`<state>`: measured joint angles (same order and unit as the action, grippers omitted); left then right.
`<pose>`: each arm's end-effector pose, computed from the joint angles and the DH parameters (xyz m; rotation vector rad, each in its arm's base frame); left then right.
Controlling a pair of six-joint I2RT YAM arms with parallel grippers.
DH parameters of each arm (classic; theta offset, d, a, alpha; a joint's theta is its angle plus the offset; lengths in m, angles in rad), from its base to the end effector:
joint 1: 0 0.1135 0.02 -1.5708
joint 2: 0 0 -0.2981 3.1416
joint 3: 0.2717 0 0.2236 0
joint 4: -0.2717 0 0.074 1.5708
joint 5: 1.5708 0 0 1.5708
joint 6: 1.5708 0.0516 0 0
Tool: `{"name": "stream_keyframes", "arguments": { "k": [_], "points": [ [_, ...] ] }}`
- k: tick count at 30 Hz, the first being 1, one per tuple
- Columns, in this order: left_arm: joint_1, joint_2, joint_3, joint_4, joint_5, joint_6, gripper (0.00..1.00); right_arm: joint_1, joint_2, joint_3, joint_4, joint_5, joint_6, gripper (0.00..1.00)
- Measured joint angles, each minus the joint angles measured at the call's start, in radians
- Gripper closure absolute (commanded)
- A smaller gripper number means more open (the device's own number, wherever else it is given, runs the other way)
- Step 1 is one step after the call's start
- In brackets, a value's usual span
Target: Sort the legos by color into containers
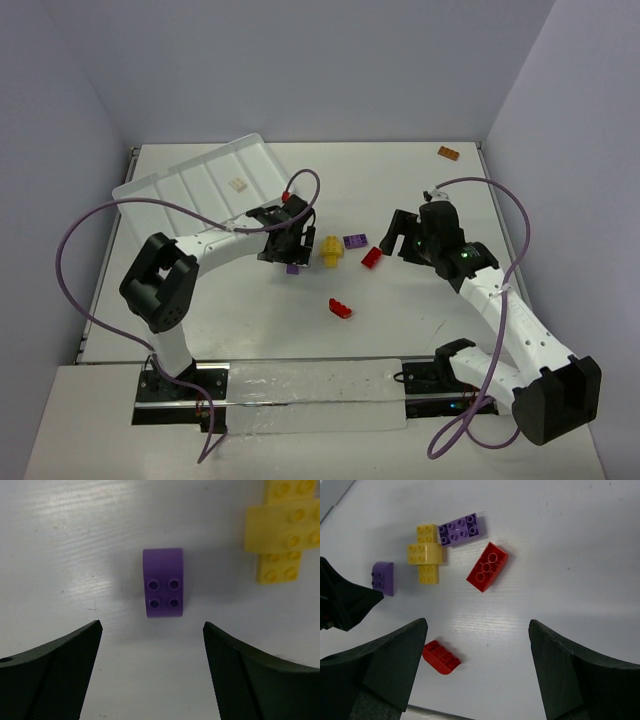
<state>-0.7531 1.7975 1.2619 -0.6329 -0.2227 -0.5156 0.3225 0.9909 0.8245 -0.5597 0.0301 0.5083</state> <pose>0.2643 -0.2321 0.2312 0.2575 2.6752 -0.0827 0.1645 0.0533 0.3030 0.2317 2.3168 0.3902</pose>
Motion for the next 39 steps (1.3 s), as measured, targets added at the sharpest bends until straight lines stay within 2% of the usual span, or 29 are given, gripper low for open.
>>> {"name": "stream_keyframes", "arguments": {
  "k": [9, 13, 16, 19, 21, 23, 24, 27, 32, 39],
  "points": [
    [0.0, 0.039, -0.029, 0.071, 0.015, 0.004, 0.36, 0.0, 0.036, 0.032, -0.035, 0.019, 0.0, 0.11],
    [0.001, 0.086, -0.027, 0.092, 0.012, 0.005, 0.41, 0.0, 0.041, 0.044, -0.039, 0.022, 0.0, 0.11],
    [0.003, 0.108, -0.005, 0.099, 0.005, 0.006, 0.53, 0.0, 0.044, 0.046, -0.04, 0.027, 0.0, 0.11],
    [0.007, 0.129, 0.029, 0.099, -0.012, 0.011, 0.7, 0.0, 0.05, 0.047, -0.041, 0.029, 0.0, 0.11],
    [0.011, 0.138, 0.048, 0.099, -0.022, 0.013, 0.86, 0.0, 0.054, 0.048, -0.042, 0.033, -0.001, 0.11],
    [0.02, 0.136, 0.059, 0.092, -0.032, 0.014, 0.9, 0.0, 0.061, 0.054, -0.047, 0.035, -0.001, 0.11],
    [0.03, 0.132, 0.065, 0.091, -0.032, 0.015, 0.97, 0.0, 0.064, 0.059, -0.048, 0.035, -0.001, 0.11],
    [0.089, 0.1, 0.067, 0.083, -0.025, 0.016, 1.0, 0.0, 0.077, 0.074, -0.047, 0.036, -0.002, 0.11],
    [0.285, 0.006, 0.107, 0.062, -0.018, 0.007, 1.0, 0.0, 0.096, 0.088, -0.047, 0.038, -0.005, 0.11],
    [0.548, 0.023, 0.297, 0.044, -0.035, -0.043, 1.0, 0.0, 0.131, 0.092, -0.047, 0.036, -0.005, 0.11]
  ]
}}
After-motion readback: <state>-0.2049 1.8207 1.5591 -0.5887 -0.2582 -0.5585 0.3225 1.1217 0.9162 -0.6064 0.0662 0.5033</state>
